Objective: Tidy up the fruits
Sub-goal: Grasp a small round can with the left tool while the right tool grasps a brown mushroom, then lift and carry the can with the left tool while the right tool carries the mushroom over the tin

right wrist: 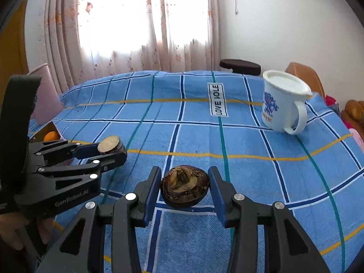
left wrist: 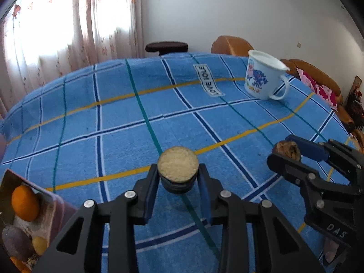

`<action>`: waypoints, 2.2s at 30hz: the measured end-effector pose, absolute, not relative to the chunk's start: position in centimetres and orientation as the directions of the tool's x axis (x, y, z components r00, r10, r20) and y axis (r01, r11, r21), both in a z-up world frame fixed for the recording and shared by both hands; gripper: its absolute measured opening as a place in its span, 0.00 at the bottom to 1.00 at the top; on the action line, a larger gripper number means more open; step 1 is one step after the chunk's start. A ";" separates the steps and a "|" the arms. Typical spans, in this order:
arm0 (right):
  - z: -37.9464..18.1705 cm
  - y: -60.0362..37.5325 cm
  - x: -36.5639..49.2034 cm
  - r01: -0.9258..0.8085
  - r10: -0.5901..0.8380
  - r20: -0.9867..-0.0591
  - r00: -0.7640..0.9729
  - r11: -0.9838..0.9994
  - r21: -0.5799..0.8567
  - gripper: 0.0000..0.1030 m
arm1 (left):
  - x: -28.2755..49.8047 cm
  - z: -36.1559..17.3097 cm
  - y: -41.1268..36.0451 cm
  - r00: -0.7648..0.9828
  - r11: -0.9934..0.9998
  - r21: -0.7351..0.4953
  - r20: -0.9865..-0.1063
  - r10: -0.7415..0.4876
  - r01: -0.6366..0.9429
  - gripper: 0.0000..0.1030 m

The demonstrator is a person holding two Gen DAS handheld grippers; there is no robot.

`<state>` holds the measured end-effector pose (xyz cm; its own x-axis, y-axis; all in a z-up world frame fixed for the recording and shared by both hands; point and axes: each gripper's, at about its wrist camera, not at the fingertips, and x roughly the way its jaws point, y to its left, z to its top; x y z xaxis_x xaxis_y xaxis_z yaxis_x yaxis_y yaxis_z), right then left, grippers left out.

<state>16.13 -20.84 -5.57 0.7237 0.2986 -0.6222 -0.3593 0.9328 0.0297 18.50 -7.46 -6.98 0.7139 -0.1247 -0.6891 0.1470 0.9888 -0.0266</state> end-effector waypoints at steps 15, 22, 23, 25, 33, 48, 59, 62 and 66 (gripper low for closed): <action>-4.4 -20.9 14.3 -0.395 0.344 -0.525 0.778 0.919 0.017 0.43 | 15.4 -5.1 -7.6 0.822 0.993 0.034 -0.564 -0.075 0.114 0.35; -3.8 -20.8 13.1 -0.400 0.351 -0.468 0.811 0.917 -0.004 0.43 | 13.9 -4.8 -7.5 0.851 0.994 0.052 -0.522 -0.057 0.099 0.35; -3.7 -20.7 12.9 -0.399 0.351 -0.462 0.815 0.917 -0.008 0.43 | 13.8 -4.7 -7.5 0.854 0.994 0.054 -0.518 -0.055 0.098 0.35; -3.6 -20.7 12.6 -0.397 0.348 -0.448 0.824 0.918 -0.017 0.43 | 13.4 -4.6 -7.3 0.861 0.994 0.055 -0.506 -0.054 0.094 0.35; -3.2 -20.4 11.2 -0.397 0.349 -0.395 0.850 0.917 -0.045 0.43 | 12.0 -4.1 -7.1 0.891 0.995 0.063 -0.453 -0.039 0.076 0.35; -2.8 -19.6 9.4 -0.406 0.364 -0.340 0.867 0.912 -0.059 0.43 | 9.7 -3.5 -6.6 0.929 0.995 0.084 -0.369 -0.013 0.047 0.35; -3.0 -18.6 8.8 -0.432 0.398 -0.363 0.843 0.902 -0.014 0.43 | 8.7 -3.4 -5.5 0.930 0.997 0.063 -0.367 -0.017 0.043 0.35; -3.1 -17.6 8.3 -0.446 0.407 -0.369 0.836 0.894 -0.024 0.43 | 8.2 -3.4 -4.9 0.930 0.998 0.052 -0.367 -0.020 0.042 0.35; -3.2 -16.6 8.0 -0.458 0.416 -0.378 0.827 0.889 -0.023 0.43 | 7.5 -3.3 -4.0 0.931 0.999 0.032 -0.364 -0.024 0.038 0.35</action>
